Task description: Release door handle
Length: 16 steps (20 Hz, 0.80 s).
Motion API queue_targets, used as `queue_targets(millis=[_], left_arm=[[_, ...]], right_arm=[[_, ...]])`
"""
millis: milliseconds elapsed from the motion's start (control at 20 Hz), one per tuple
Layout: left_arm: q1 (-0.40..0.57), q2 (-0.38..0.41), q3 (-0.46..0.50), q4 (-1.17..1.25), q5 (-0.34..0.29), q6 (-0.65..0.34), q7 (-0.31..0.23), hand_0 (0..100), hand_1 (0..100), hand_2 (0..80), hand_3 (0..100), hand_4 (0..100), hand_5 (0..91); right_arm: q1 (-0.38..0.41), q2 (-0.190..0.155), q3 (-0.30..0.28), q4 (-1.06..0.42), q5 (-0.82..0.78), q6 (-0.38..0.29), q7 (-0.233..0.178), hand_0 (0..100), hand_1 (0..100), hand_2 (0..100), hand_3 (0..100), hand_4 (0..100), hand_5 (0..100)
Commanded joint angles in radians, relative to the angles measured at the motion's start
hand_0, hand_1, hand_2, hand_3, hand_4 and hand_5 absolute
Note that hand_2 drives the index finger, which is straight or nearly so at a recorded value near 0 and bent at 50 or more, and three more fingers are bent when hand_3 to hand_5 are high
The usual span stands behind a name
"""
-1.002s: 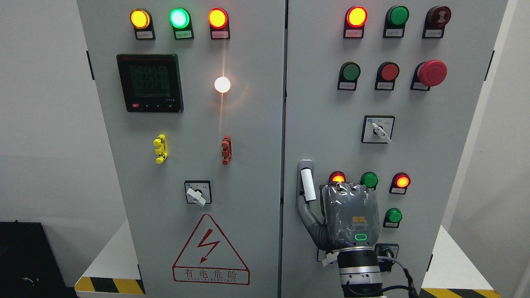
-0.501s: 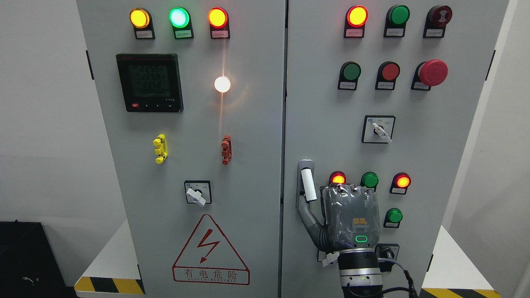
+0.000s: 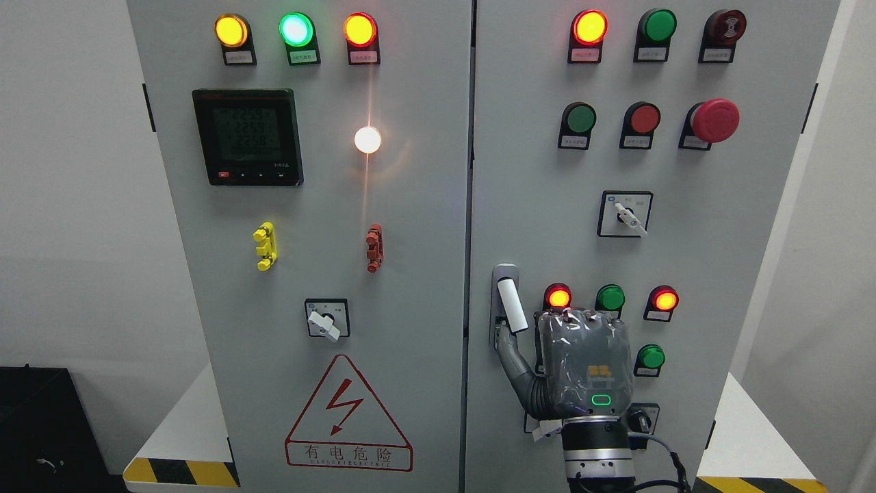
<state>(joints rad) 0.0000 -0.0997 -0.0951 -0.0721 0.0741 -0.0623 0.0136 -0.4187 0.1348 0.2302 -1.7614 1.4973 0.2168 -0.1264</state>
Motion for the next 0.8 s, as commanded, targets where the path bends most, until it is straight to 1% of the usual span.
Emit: queue_targets(millis=[0,200,751], left_arm=[[0.017,0.000,0.000,0.000,0.000,-0.001,0.000,12,56,0.0,0,0,0.0],[0.017,0.000,0.000,0.000,0.000,-0.001,0.000,12,56,0.0,0,0,0.0],[0.017,0.000,0.000,0.000,0.000,-0.001,0.000,12,56,0.0,0,0,0.0]], right_arm=[[0.001,0.000,-0.002,-0.001,0.000,0.003,0.005,59,33,100,100,100,100],[0.001,0.000,-0.002,-0.001,0.000,0.003,-0.007,59,33,100,100,100,100],[0.000,-0.001,-0.011,-0.004,0.000,0.003,-0.009,59,33,100,100,100,100]])
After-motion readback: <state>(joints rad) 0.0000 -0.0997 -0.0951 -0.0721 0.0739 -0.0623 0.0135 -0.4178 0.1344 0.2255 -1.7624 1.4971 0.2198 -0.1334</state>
